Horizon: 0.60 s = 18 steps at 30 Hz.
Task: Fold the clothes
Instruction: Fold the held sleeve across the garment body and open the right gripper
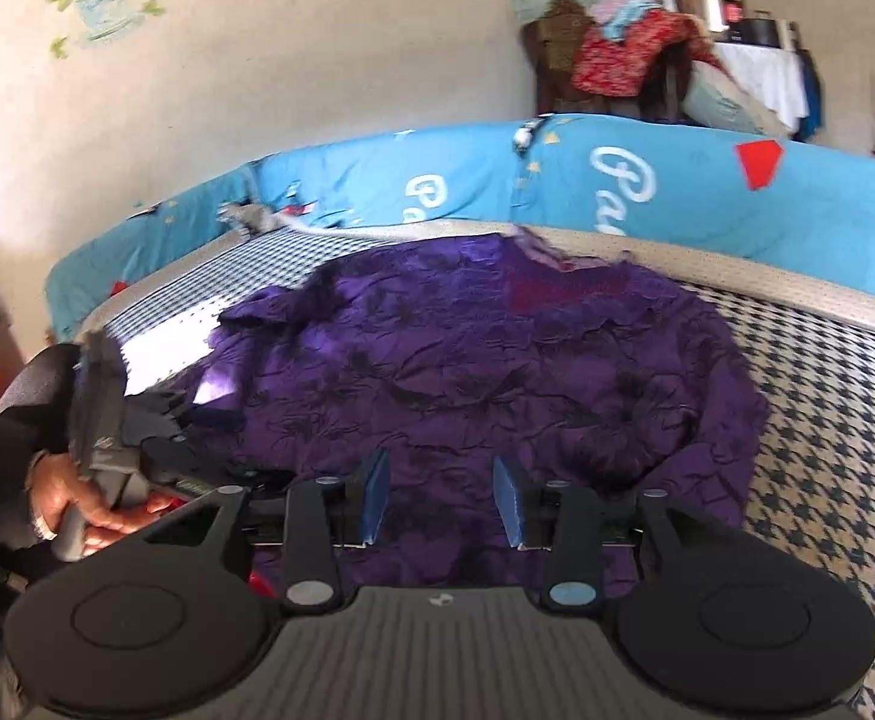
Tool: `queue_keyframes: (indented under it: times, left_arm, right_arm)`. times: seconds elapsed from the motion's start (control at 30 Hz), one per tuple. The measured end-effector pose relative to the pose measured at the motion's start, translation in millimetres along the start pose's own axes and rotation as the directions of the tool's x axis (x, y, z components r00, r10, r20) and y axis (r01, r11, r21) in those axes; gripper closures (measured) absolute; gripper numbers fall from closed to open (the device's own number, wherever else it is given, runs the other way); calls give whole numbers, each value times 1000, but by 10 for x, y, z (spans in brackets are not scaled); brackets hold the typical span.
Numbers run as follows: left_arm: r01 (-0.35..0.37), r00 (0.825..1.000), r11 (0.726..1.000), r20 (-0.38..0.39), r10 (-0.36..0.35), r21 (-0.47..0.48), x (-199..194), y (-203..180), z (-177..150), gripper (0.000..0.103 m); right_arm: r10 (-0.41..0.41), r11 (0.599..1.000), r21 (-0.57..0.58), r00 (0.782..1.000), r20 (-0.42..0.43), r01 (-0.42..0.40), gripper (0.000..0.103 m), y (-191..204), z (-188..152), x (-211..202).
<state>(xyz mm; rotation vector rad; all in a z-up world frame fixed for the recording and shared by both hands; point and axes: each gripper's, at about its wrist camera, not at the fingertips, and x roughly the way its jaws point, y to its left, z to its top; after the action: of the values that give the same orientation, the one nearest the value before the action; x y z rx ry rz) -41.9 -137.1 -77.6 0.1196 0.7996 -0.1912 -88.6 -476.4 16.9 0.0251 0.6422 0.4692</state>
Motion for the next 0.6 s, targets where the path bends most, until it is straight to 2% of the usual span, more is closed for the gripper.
queue_keyframes:
  times: [0.1,0.23,0.33,0.53,0.57,0.6]
  left_arm:
    - [-2,1000,1000,2,2,0,4,-6,-3,0]
    - [-1,1000,1000,3,1,1,5,-7,-4,0]
    - [0,1000,1000,4,0,1,3,-4,-6,0]
    - [0,1000,1000,7,0,1,-1,-6,-15,0]
    - [-1,1000,1000,8,1,2,-2,-8,-17,0]
    - [-1,1000,1000,8,1,2,-3,-9,-18,0]
  right_arm:
    - [-136,986,101,991,-4,136,62,-190,39,79]
    - [-211,969,132,977,-13,211,61,-275,91,223]
    - [-258,954,141,964,-67,265,61,-339,97,402]
    - [-355,916,139,923,-150,376,62,-436,36,641]
    - [-367,910,141,917,-157,389,62,-452,29,650]
    - [-370,908,147,915,-158,393,68,-467,28,648]
